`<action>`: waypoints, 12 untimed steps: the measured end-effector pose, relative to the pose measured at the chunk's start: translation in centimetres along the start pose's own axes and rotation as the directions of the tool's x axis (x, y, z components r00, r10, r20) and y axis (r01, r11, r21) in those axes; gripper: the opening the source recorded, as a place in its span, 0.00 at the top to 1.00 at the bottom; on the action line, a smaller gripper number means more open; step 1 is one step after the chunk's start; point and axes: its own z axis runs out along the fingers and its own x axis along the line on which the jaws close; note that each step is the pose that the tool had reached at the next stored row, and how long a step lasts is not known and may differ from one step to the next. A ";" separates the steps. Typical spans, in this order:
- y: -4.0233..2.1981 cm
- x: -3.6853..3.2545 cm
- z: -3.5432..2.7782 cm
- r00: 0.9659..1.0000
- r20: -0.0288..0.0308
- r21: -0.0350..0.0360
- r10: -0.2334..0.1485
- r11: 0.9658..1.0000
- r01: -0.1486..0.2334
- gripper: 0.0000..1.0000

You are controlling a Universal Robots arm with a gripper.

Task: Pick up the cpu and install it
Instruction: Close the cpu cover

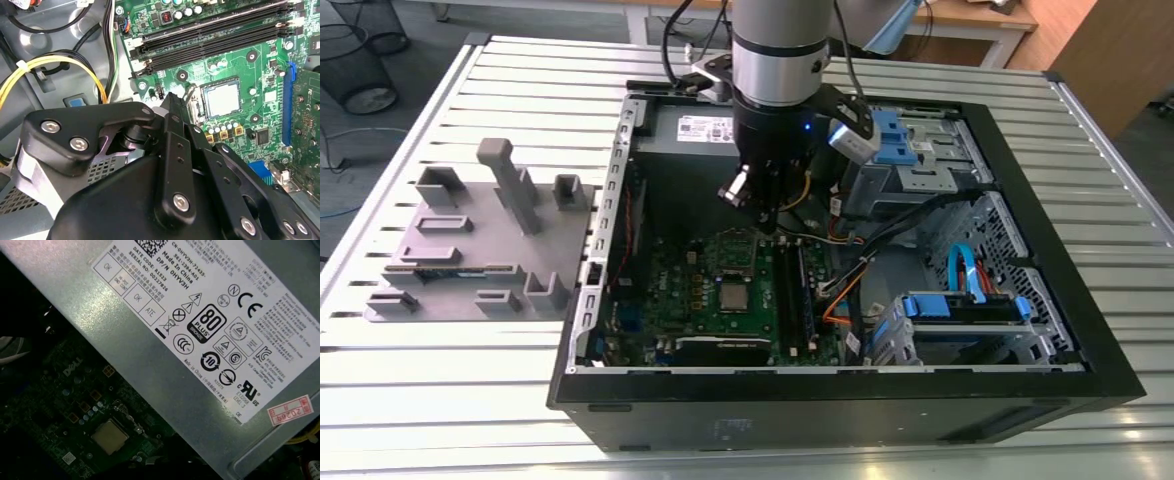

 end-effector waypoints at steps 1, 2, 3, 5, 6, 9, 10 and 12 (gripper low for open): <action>-0.01 0.00 0.00 1.000 -0.001 0.001 0.000 1.000 0.000 0.89; -0.02 0.01 -0.01 1.000 -0.002 0.001 0.000 1.000 0.000 0.89; -0.02 0.03 -0.01 1.000 -0.002 0.002 0.000 1.000 0.000 0.89; -0.05 0.06 -0.01 1.000 -0.003 0.003 -0.001 1.000 0.001 0.89; -0.07 0.09 -0.01 1.000 -0.004 0.003 -0.001 1.000 0.001 0.89; -0.11 0.12 -0.05 1.000 -0.004 0.004 -0.001 1.000 0.001 0.89; -0.12 0.13 -0.08 1.000 -0.003 0.004 -0.001 1.000 0.001 0.89; -0.14 0.14 -0.13 1.000 -0.003 0.003 -0.002 1.000 0.002 0.89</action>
